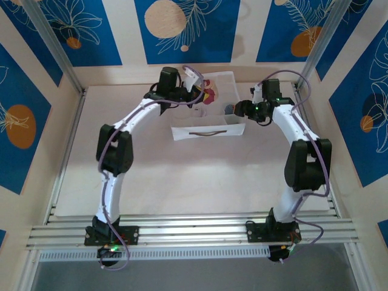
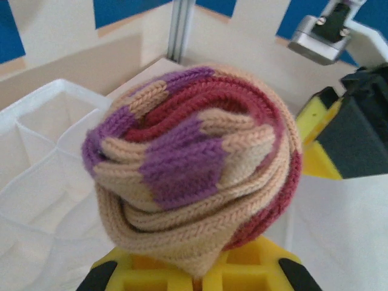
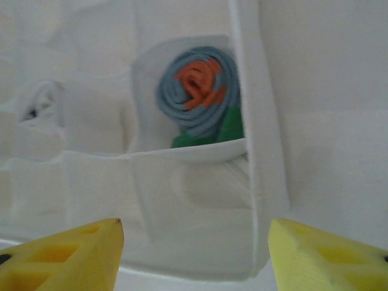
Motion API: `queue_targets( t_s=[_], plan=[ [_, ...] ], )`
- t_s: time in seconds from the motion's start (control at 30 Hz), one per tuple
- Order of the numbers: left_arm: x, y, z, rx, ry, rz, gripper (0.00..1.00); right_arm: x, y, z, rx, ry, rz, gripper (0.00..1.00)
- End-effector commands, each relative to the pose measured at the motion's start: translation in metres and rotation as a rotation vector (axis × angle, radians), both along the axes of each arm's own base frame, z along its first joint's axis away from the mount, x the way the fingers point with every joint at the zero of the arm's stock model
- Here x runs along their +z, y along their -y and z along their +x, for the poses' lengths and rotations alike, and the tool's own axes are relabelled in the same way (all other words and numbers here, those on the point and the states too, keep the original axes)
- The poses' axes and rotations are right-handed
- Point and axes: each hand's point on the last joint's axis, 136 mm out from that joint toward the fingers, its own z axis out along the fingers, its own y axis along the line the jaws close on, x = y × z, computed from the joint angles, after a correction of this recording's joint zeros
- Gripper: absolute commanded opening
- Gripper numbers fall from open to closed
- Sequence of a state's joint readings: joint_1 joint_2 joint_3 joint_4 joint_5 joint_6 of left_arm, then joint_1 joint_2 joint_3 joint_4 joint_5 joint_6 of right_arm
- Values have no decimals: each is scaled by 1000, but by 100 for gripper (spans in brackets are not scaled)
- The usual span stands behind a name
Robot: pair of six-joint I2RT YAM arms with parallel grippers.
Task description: Roll the socks
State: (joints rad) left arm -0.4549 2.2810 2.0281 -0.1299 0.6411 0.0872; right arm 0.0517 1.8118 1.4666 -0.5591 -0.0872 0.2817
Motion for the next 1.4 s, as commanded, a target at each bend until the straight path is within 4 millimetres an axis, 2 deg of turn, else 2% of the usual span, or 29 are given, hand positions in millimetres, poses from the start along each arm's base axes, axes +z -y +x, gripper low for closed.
queue_targets(
  t_s=[0.0,0.23,0.33,0.47,0.73,0.83,0.97,1.17,1.27,1.37],
  plan=[
    [-10,11,4,-19,17,39,0,-5,8,6,-10,-14,-39,63],
    [-45,26,2,-52,6,83,0,-29,5,12,8,-59,-29,57],
    [-54,29,1,-60,-3,90,0,-38,4,13,9,-76,-26,53],
    [-53,34,-2,-74,8,92,0,-44,4,13,13,-87,-31,47],
    [-50,47,-6,-104,32,89,0,-52,1,12,24,-101,-32,45],
    [-58,49,-4,-97,20,100,0,-53,0,11,28,-105,-32,44],
    [-77,46,-6,-100,-17,136,0,-54,0,10,30,-108,-34,43],
    [-113,30,-13,-102,-58,251,0,-57,1,9,34,-113,-35,43],
    [-126,21,-9,-75,-66,303,0,-60,2,9,33,-117,-36,43],
    [-128,16,-6,-62,-70,311,0,-61,3,8,32,-123,-35,42]
  ],
)
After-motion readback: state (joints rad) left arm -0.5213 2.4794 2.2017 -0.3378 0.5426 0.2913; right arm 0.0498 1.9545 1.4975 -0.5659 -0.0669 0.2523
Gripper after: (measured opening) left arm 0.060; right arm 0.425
